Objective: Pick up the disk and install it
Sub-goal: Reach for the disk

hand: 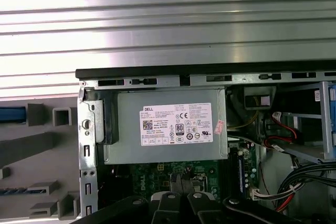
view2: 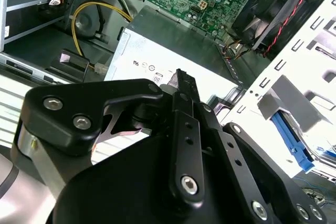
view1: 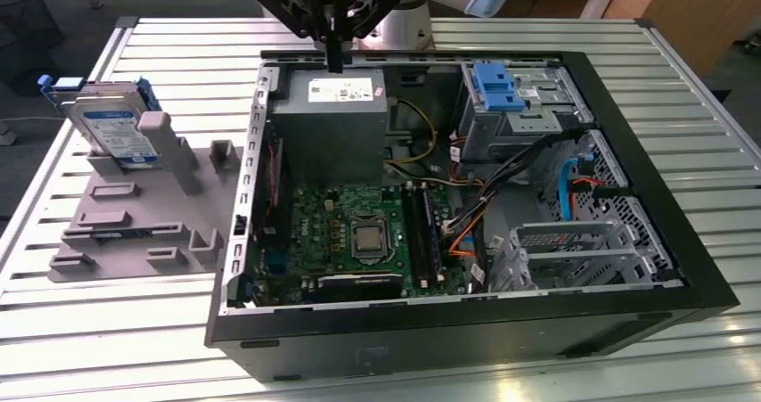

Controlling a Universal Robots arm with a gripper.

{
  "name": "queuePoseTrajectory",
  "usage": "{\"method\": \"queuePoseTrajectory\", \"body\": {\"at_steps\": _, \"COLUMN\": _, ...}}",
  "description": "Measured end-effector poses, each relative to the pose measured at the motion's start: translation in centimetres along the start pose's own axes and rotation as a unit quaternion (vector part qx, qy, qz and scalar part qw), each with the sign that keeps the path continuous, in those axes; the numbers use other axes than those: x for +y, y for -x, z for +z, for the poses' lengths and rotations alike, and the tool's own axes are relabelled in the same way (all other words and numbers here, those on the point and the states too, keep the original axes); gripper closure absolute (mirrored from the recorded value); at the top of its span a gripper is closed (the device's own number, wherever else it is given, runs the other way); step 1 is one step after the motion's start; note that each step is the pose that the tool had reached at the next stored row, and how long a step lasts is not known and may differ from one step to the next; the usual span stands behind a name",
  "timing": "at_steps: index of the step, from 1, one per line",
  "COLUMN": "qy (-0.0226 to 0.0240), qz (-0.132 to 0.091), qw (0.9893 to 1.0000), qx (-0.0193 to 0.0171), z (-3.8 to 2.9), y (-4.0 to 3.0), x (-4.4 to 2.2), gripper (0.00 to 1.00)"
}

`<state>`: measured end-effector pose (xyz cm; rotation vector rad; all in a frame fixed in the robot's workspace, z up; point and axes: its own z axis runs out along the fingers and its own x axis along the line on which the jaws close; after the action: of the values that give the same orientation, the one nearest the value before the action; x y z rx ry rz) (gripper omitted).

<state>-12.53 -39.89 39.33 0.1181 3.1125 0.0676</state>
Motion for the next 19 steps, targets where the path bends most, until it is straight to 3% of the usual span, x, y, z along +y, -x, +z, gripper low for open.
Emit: {"method": "queuePoseTrajectory", "body": {"at_steps": 19, "qy": 0.0000, "qz": 0.000, "qw": 1.0000, "qx": 0.0000, "z": 0.05, "y": -0.85, "x": -0.07, "gripper": 0.89}}
